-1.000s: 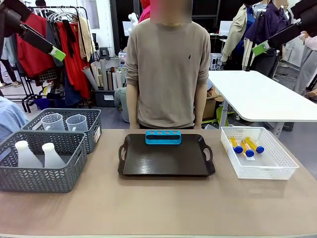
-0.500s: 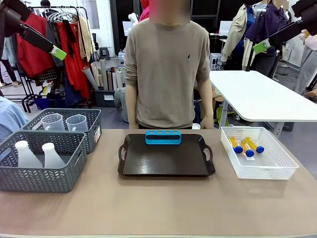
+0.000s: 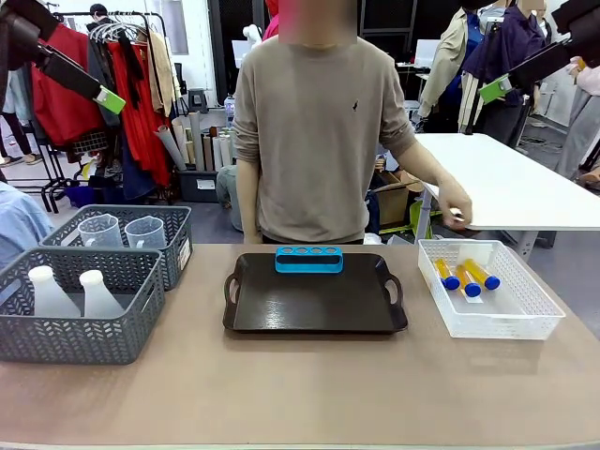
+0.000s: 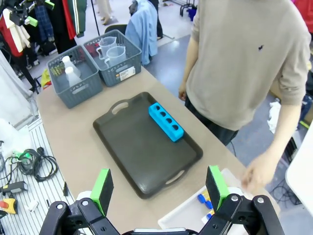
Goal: Prepare the laboratory tools.
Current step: Pick up one Large Measuring Cup and place it on the Handle tray.
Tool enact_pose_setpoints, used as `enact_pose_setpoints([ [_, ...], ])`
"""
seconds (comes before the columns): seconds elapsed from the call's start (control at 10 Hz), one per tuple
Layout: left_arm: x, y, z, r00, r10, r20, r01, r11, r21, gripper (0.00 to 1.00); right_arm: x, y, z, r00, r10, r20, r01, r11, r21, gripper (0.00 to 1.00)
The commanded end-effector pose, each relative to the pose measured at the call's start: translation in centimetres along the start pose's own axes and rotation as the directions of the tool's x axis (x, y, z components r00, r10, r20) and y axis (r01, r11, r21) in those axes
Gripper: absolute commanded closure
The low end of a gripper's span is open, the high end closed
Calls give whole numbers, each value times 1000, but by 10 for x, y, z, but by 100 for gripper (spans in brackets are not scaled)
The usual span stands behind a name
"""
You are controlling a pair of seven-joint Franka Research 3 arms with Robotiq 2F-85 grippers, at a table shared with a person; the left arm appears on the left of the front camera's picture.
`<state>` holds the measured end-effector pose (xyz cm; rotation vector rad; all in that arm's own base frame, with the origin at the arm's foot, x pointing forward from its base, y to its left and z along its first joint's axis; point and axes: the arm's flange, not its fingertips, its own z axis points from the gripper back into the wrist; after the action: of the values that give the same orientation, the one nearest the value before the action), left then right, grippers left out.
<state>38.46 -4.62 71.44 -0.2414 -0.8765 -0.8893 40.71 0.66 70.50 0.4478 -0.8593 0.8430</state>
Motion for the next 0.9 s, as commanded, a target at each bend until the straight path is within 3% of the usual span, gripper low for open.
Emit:
enact_pose_setpoints([
  [0.0, -1, 1, 1, 1000, -8, -7, 8, 1000, 6, 0, 0, 1, 0, 1000, 3, 8, -3, 1000, 7, 0],
  [0.7, 0, 0, 0, 1000, 0, 0, 0, 1000, 0, 0, 0, 1, 0, 1000, 3, 8, -3, 1000, 7, 0],
  [0.8, 8, 2, 2, 995, -14, -95, 17, 1000, 25, 0, 0, 1, 0, 1000, 3, 8, -3, 1000, 7, 0],
])
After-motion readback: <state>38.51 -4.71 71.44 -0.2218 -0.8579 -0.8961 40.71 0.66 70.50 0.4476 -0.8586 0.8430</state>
